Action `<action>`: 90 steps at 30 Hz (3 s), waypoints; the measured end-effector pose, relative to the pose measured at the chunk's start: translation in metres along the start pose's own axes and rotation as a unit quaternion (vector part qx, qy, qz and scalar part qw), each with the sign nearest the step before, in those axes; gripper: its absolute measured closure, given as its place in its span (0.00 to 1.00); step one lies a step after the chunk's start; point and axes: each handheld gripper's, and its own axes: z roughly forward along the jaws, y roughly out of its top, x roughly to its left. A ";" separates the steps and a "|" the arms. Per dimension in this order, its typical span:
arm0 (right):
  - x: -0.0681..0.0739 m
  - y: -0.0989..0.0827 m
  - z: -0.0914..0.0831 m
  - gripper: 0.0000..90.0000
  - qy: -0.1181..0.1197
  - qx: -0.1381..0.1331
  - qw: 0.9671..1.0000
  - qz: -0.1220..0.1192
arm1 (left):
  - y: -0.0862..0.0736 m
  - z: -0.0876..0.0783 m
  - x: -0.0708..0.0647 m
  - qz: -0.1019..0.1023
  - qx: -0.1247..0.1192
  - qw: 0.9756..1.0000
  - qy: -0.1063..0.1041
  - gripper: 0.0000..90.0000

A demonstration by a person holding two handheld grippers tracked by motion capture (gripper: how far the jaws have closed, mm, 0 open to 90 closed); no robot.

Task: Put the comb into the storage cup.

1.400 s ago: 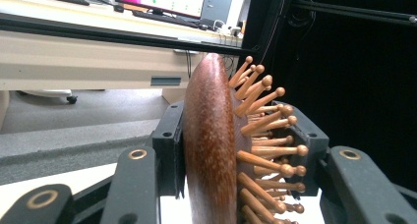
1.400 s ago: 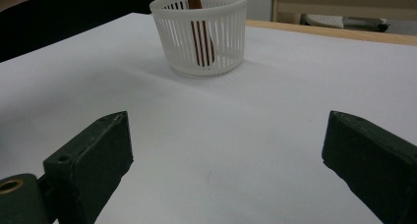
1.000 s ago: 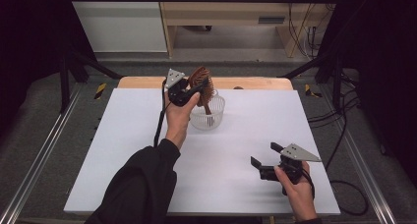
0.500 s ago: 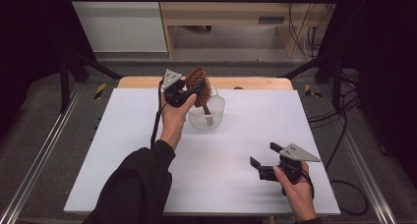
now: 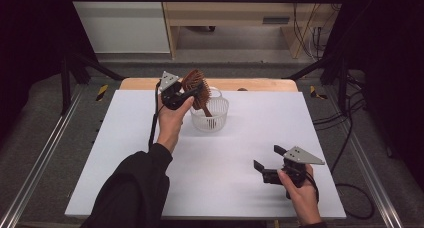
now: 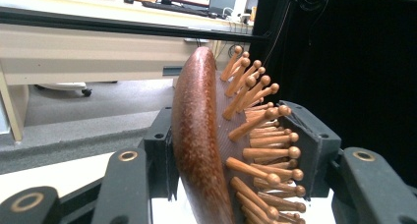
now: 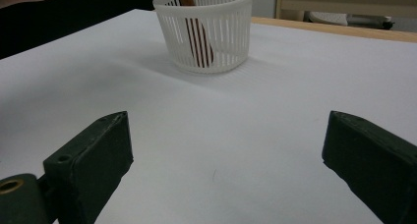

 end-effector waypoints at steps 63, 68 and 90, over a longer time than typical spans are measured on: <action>0.000 -0.002 0.004 0.06 0.010 0.010 1.000 0.002 | -0.013 -0.005 0.035 -0.016 0.014 1.000 0.003 0.38; 0.001 -0.002 0.004 0.06 0.011 0.010 1.000 0.002 | -0.013 -0.005 0.035 -0.015 0.014 1.000 0.002 0.38; 0.001 -0.002 0.005 0.06 0.013 0.011 1.000 0.002 | -0.016 -0.004 0.035 -0.014 0.021 1.000 0.007 0.33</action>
